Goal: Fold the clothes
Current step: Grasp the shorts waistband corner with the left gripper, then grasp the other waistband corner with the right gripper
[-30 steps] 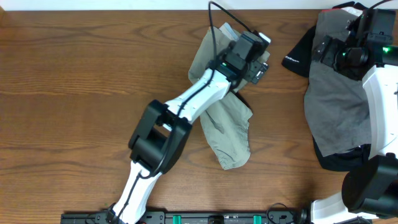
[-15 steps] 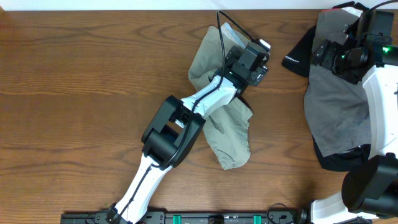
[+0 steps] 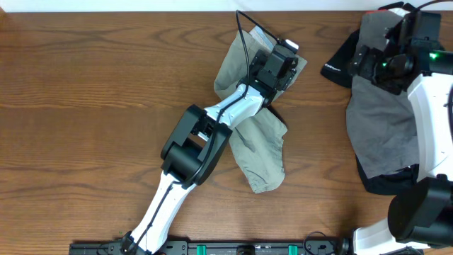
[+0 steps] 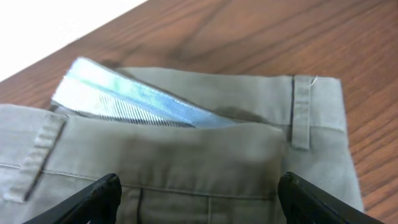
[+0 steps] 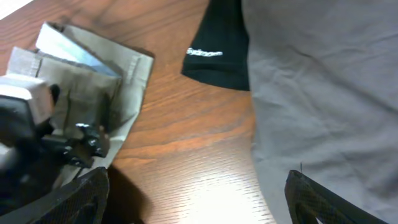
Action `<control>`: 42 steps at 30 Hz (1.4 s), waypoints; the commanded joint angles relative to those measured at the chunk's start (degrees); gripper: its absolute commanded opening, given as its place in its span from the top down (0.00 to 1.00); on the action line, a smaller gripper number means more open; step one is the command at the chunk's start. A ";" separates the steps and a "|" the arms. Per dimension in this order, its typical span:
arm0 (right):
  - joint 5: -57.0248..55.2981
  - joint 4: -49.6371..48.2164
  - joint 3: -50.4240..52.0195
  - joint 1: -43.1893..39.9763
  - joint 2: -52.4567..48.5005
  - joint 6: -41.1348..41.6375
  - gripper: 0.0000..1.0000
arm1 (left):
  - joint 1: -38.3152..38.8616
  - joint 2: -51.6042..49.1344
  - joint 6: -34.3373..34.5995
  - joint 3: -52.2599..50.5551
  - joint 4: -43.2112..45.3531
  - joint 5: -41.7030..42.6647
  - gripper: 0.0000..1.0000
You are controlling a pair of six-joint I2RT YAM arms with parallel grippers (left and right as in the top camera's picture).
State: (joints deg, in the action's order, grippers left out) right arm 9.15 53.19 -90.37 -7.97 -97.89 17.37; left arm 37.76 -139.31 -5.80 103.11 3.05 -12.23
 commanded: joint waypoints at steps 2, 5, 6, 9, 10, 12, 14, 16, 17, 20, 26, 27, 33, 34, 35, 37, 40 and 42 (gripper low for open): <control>0.33 -0.26 -0.52 0.55 -0.61 -0.70 0.11 | 0.37 -1.77 0.96 1.27 0.00 -0.20 0.18; 0.31 -0.33 -0.52 0.55 -0.61 -0.70 0.11 | 1.11 -1.60 0.94 1.27 0.04 0.48 0.18; 0.33 -0.48 -0.55 0.55 -0.61 -0.70 0.11 | 1.31 -1.60 0.94 1.27 -0.28 1.55 0.18; 0.33 -0.72 -0.52 0.55 -0.61 -0.70 0.11 | 1.49 -1.97 0.94 1.25 -1.44 3.63 0.18; 0.33 -0.66 -0.52 0.52 -0.61 -0.70 0.11 | 1.46 -2.19 0.94 1.25 -1.68 3.61 0.18; 0.33 -0.22 -0.55 0.52 -0.61 -0.70 0.11 | 1.05 -2.49 0.96 1.25 -1.68 3.58 0.24; 0.33 0.44 -0.52 0.52 -0.61 -0.72 0.11 | 0.52 -2.58 0.98 1.25 -1.64 3.61 0.41; 0.31 0.81 -0.52 0.52 -0.61 -0.72 0.12 | 0.04 -2.58 1.16 1.25 -1.68 3.58 0.57; 0.33 0.81 -0.55 0.52 -0.61 -0.72 0.12 | -0.15 -2.58 1.16 1.25 -1.68 3.58 0.62; 0.35 0.85 -0.52 0.55 -0.61 -0.70 0.12 | -0.63 -2.58 1.18 1.27 -1.68 3.58 0.71; 0.35 1.09 -0.55 0.55 -0.61 -0.70 0.12 | -0.76 -2.58 1.18 1.27 -1.66 3.58 0.93; 0.39 1.09 -0.52 0.55 -0.61 -0.70 0.12 | -0.76 -2.49 1.16 1.29 -1.66 3.56 0.94; 5.35 -3.76 0.13 1.25 -0.66 -0.70 0.16 | -0.96 2.34 0.68 1.29 -4.42 -4.00 0.94; 6.21 -6.19 0.72 1.99 -0.68 -0.70 0.16 | -1.18 4.04 0.11 1.29 -6.01 -4.46 0.94; 6.19 -7.87 1.18 2.60 -0.70 -0.68 0.16 | -1.51 5.57 0.02 1.29 -7.67 -4.48 0.94; 5.86 -11.56 2.25 3.98 -0.79 -0.68 0.16 | -2.49 9.22 0.15 1.29 -11.96 -4.37 0.94; 5.88 -16.85 3.41 6.12 -1.86 -0.61 0.16 | -4.39 15.15 3.28 1.29 -18.40 -3.65 0.94; 5.84 -19.93 3.52 7.76 -3.74 -0.20 0.16 | -5.81 19.19 3.78 1.29 -22.36 -0.90 0.94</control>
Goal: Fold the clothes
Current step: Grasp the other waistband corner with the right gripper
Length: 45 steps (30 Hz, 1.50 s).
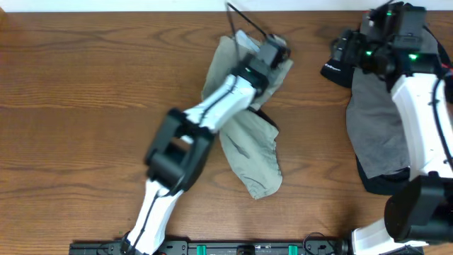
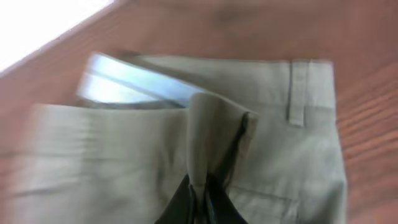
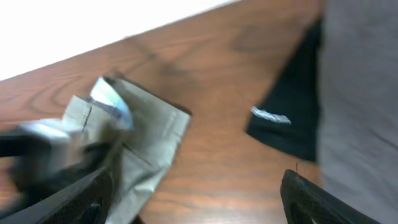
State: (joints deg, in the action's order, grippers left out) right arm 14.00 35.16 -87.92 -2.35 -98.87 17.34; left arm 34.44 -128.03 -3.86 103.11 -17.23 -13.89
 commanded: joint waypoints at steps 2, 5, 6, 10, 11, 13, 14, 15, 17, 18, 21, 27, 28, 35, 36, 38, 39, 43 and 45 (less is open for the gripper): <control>0.81 -4.09 1.07 3.50 -4.79 0.48 0.18 | -3.63 11.41 1.90 1.27 -4.96 3.21 0.94; 0.85 -8.07 1.07 5.14 -8.76 2.60 0.19 | -4.63 15.41 2.27 1.27 -7.69 4.31 0.94; 0.87 -9.33 1.05 5.49 -9.94 3.43 0.20 | -4.76 16.44 2.27 1.27 -8.33 4.31 0.94; 1.07 -14.34 1.05 7.02 -15.08 4.98 0.23 | -4.79 18.97 2.25 1.27 -10.25 4.28 0.94; 1.05 -15.30 1.05 7.50 -16.61 4.98 0.23 | -4.79 19.26 2.25 1.27 -10.84 4.28 0.94; 0.98 -16.17 1.05 8.15 -19.10 5.40 0.25 | -4.79 19.37 2.25 1.27 -11.56 4.28 0.94; 0.81 -16.39 1.05 8.41 -20.37 5.99 0.26 | -4.81 19.37 2.25 1.27 -12.13 4.28 0.94; 0.81 -16.59 1.05 8.61 -21.44 6.25 0.26 | -4.81 19.37 2.25 1.27 -12.55 4.28 0.94; 0.83 -17.09 1.05 8.94 -23.76 6.69 0.28 | -4.79 19.37 2.25 1.27 -13.25 4.28 0.94; 0.83 -17.51 1.05 9.09 -24.83 6.71 0.28 | -4.79 19.37 2.25 1.27 -13.40 4.28 0.94; 0.79 -18.78 1.05 9.60 -27.04 7.06 0.34 | -4.81 19.37 2.27 1.27 -13.60 4.28 0.94; -4.20 -21.09 1.05 11.89 -28.52 7.06 0.35 | -4.81 19.37 2.27 1.27 -13.81 4.28 0.94; -5.22 -21.38 1.05 12.44 -28.68 7.06 0.37 | -4.81 19.37 2.27 1.27 -13.81 4.28 0.94; -8.26 -22.56 1.05 15.69 -31.30 7.50 0.42 | -4.92 19.37 3.76 1.27 -14.36 4.26 0.94; -8.24 -22.51 1.05 15.98 -31.63 7.98 0.42 | -4.92 19.37 3.76 1.27 -14.75 4.24 0.94; -8.22 -22.49 1.05 16.28 -32.41 8.48 0.44 | -4.98 19.37 3.74 1.27 -15.39 4.26 0.94; -8.24 -22.49 1.05 16.44 -32.72 9.01 0.46 | -5.03 19.37 3.74 1.27 -15.78 4.24 0.94; -8.68 -22.69 1.05 16.44 -33.05 9.44 0.82 | -5.46 19.37 3.76 1.27 -16.46 4.26 0.94; -9.16 -23.26 0.94 16.20 -33.03 9.94 0.99 | -5.77 19.37 3.76 1.27 -16.55 4.26 0.94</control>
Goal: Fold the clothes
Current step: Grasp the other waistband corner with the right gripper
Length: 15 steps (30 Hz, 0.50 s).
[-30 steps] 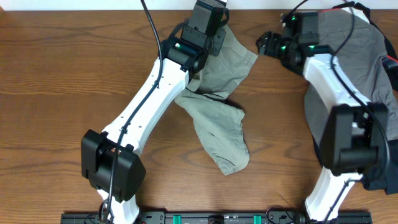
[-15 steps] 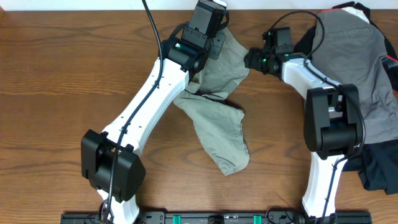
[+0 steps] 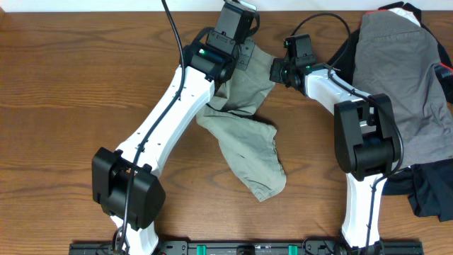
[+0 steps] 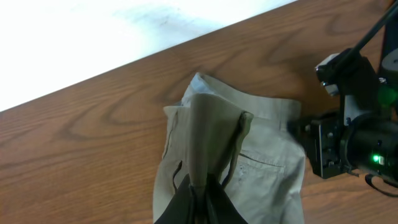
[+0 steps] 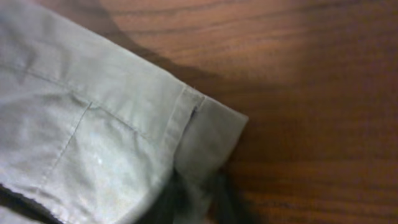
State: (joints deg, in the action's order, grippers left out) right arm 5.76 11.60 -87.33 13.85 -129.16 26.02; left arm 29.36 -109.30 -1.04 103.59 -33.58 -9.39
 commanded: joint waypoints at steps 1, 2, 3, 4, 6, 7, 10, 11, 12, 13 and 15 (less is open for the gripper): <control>-0.81 0.07 0.24 -0.24 -2.73 1.70 0.99 | -0.76 0.63 0.92 0.79 -0.20 -0.24 0.94; -0.70 0.07 0.04 -0.39 -2.73 2.40 0.99 | -0.83 0.63 0.90 0.79 -0.17 -0.24 0.94; -0.33 -0.02 -0.15 -0.48 -2.73 2.47 0.99 | -1.07 0.63 0.90 0.79 -0.17 -0.26 0.94; 0.15 0.04 -0.52 -0.55 -2.67 2.43 0.99 | -1.36 0.66 0.70 0.79 -0.20 -0.26 0.94; 0.94 0.72 -1.60 -0.61 -2.19 2.08 0.99 | -2.38 0.79 0.70 0.79 -0.35 -0.28 0.94; 1.01 1.38 -2.27 -0.68 -1.66 1.88 0.99 | -3.10 1.09 0.72 0.79 -0.76 -0.26 0.94; 4.46 3.06 -4.59 -1.05 0.98 -0.15 0.99 | -5.33 2.75 0.72 0.79 -2.47 -0.26 0.94; 6.36 4.37 -5.97 -1.36 2.40 -1.27 0.99 | -6.43 3.76 0.70 0.79 -3.08 -0.26 0.94; 7.15 5.68 -7.17 -1.60 3.61 -1.75 0.99 | -7.26 4.68 0.72 0.81 -3.45 -0.26 0.94; 7.69 7.34 -8.68 -1.95 5.03 -2.40 0.99 | -8.31 5.88 0.72 0.81 -3.78 -0.26 0.94; 7.85 11.10 -12.07 -2.32 8.11 -4.52 0.99 | -10.23 8.48 0.72 0.79 -4.39 -0.24 0.94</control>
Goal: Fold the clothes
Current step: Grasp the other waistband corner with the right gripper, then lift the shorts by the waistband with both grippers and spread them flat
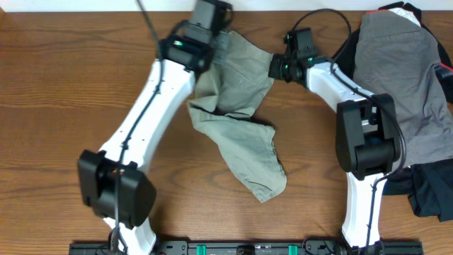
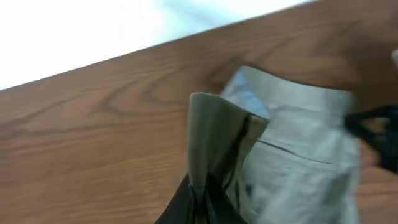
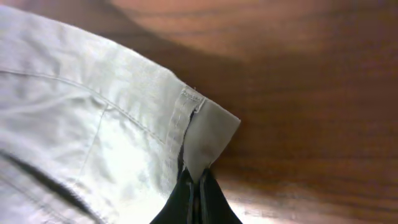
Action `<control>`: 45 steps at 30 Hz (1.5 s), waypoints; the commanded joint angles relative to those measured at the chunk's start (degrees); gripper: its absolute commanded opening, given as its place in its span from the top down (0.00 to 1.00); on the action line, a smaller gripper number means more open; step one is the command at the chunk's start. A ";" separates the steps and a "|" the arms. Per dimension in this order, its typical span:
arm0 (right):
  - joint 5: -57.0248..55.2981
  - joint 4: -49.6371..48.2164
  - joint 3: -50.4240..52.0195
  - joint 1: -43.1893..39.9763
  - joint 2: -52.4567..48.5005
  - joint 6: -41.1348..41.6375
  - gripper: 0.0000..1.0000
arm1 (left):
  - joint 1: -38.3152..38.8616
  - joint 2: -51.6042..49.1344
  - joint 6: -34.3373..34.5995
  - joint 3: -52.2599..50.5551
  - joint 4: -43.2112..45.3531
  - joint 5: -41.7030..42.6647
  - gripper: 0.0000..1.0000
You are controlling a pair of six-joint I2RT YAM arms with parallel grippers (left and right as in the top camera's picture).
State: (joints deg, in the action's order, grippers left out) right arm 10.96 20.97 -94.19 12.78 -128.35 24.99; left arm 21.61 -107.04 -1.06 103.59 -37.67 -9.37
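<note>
Khaki trousers (image 1: 244,120) lie across the middle of the wooden table, waistband at the far edge, legs trailing toward the near side. My left gripper (image 1: 216,32) is shut on the waistband's left corner (image 2: 214,134), lifted as a pinched fold. At the right corner of the waistband, my right gripper (image 1: 277,67) is shut on the cloth (image 3: 208,134) by a belt loop. Between the two grippers the waistband is held stretched.
A pile of other clothes sits at the right: a grey garment (image 1: 396,78) over black ones (image 1: 425,191). The table's far edge (image 2: 124,53) runs just behind the waistband. Bare wood (image 1: 71,106) lies left of the trousers.
My left gripper has moved left and slightly farther back with the waistband corner, spreading the waistband wider. The right gripper still holds the other corner, almost where it was.
At first my left gripper was open over the waistband and the right was open over the clothes pile. Then the left was shut on the waistband. Later the right gripper had come over and held the other corner. Now the waistband is spread between both.
</note>
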 commanded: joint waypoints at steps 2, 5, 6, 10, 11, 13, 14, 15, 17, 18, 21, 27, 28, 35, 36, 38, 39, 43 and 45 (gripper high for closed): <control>2.58 6.03 -9.09 -1.38 10.73 -6.78 0.99 | -4.39 9.42 0.72 0.79 -0.68 -0.26 0.94; 2.56 12.20 -14.56 -1.46 15.56 -10.80 0.99 | -6.95 14.03 0.72 0.79 -0.98 -0.26 0.94; 2.51 14.05 -16.04 -1.46 17.07 -11.76 0.99 | -7.78 15.72 0.72 0.79 -1.16 -0.26 0.94; 0.24 21.77 -21.27 -1.75 24.33 -14.67 0.99 | -9.88 22.23 0.70 0.79 -2.32 -0.28 0.94; -0.61 23.34 -22.01 -1.77 25.92 -15.34 0.99 | -10.21 23.98 0.68 0.81 -2.62 -0.28 0.95; -3.28 26.64 -23.32 -1.75 29.68 -16.81 0.98 | -10.58 27.43 0.28 0.79 -2.93 -0.26 0.94; -4.50 27.91 -23.69 -1.68 31.52 -17.46 0.99 | -10.58 28.87 -0.17 0.79 -3.02 -0.28 0.94; -5.66 29.00 -23.91 -1.68 33.53 -18.01 0.99 | -10.56 30.60 -0.42 0.79 -3.06 -0.28 0.94; -6.95 30.38 -23.93 -1.68 37.05 -18.82 0.99 | -10.56 33.70 -0.42 0.79 -3.08 -0.28 0.94; -7.39 31.17 -23.93 -1.68 38.88 -19.23 0.99 | -10.56 35.43 -0.39 0.79 -3.19 -0.26 0.94; -9.11 33.20 -23.93 -1.68 43.85 -19.74 0.99 | -10.56 39.89 -0.37 0.79 -3.37 -0.26 0.94; -13.25 36.17 -23.93 -1.73 51.80 -21.55 0.99 | -10.56 47.93 -0.61 0.79 -2.78 -0.26 0.94; -14.43 36.37 -23.93 -1.73 52.81 -22.01 0.99 | -10.56 48.81 -1.36 0.81 -2.47 -0.26 0.95; -17.40 37.77 -23.93 -1.73 59.12 -22.58 0.99 | -10.56 52.98 -3.39 0.81 -0.94 -0.20 0.94; -17.40 38.29 -23.93 -1.73 59.82 -22.58 0.99 | -10.56 53.27 -3.37 0.81 -1.05 0.00 0.94; -17.33 39.36 -23.93 -1.73 60.96 -22.53 0.99 | -10.56 53.77 -3.39 0.81 -1.22 1.40 0.94; -16.92 39.87 -23.93 -1.73 61.53 -22.53 0.99 | -10.56 54.01 -3.39 0.81 -1.27 2.36 0.94; -16.70 41.44 -23.93 -1.73 63.08 -22.25 0.99 | -10.56 54.03 -3.39 0.79 -1.66 2.75 0.94; -16.72 41.79 -23.91 -1.73 63.14 -22.01 0.99 | -10.56 53.53 -3.41 0.79 -2.27 2.71 0.94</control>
State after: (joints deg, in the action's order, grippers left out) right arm 1.74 62.43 -117.60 11.77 -65.67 3.18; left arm 11.84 -53.84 -3.46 103.59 -40.16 -2.28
